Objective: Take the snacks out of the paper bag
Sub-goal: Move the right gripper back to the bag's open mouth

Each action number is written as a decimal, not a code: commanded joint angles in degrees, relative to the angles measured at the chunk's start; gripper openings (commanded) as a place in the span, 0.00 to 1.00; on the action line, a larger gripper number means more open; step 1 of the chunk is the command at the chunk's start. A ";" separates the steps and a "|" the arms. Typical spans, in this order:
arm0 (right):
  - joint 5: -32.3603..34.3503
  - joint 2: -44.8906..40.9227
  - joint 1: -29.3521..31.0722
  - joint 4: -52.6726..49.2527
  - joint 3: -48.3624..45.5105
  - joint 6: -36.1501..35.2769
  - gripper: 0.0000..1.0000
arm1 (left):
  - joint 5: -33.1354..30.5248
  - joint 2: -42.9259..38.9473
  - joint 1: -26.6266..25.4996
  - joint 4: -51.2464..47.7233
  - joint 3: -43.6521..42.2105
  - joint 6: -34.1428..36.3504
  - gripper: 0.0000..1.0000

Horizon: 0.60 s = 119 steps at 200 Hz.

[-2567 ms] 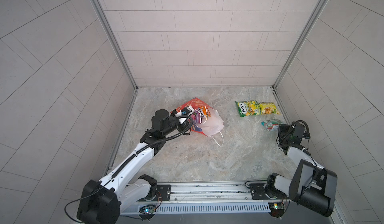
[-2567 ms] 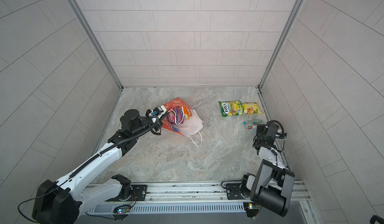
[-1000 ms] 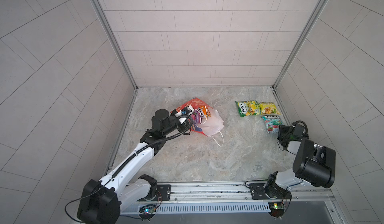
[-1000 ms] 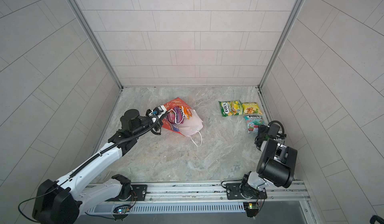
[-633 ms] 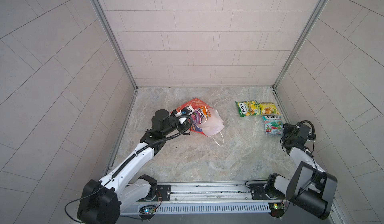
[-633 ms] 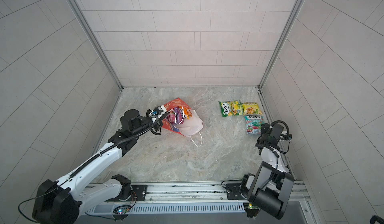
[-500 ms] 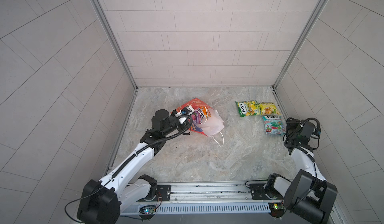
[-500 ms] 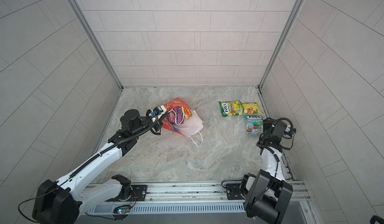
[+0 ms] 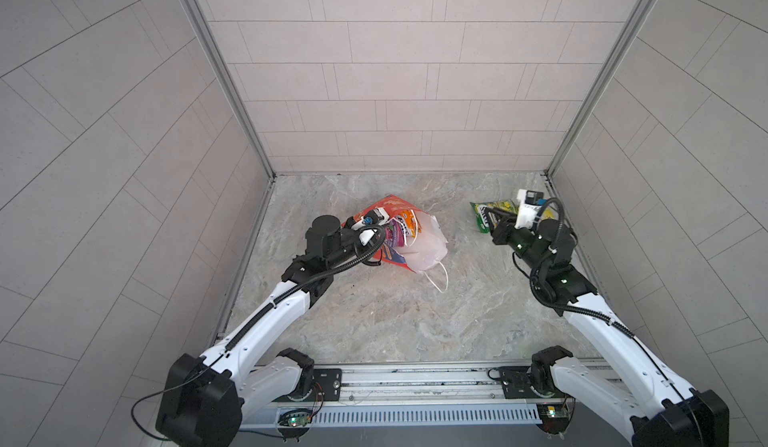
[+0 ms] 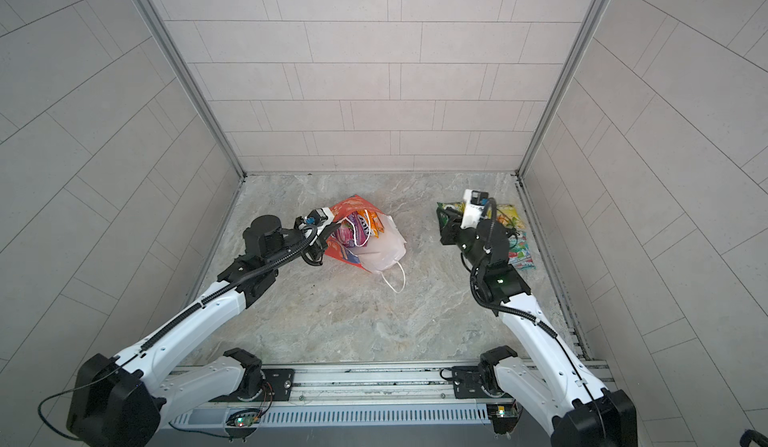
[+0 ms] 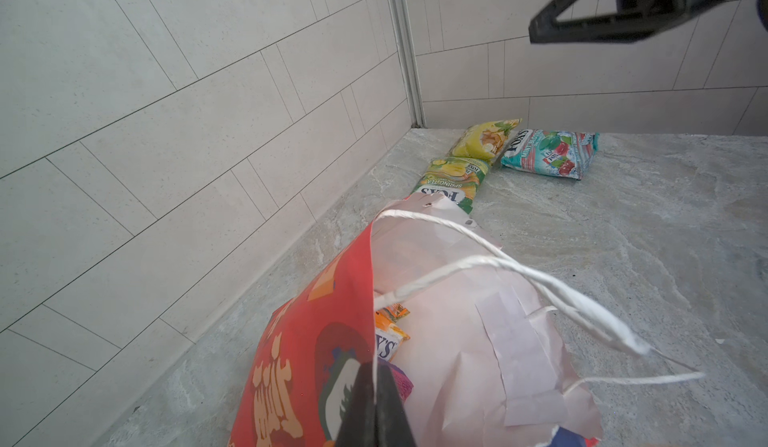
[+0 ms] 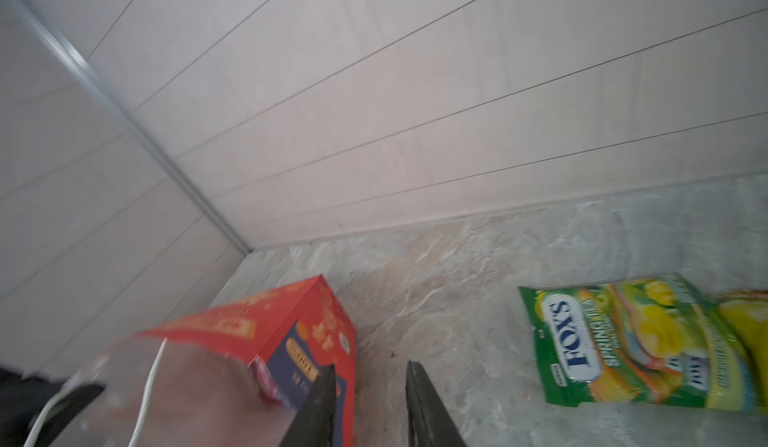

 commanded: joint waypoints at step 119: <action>11.03 24.09 21.42 5.82 7.75 -10.99 0.13 | 3.25 2.83 0.08 5.15 1.98 -2.85 0.00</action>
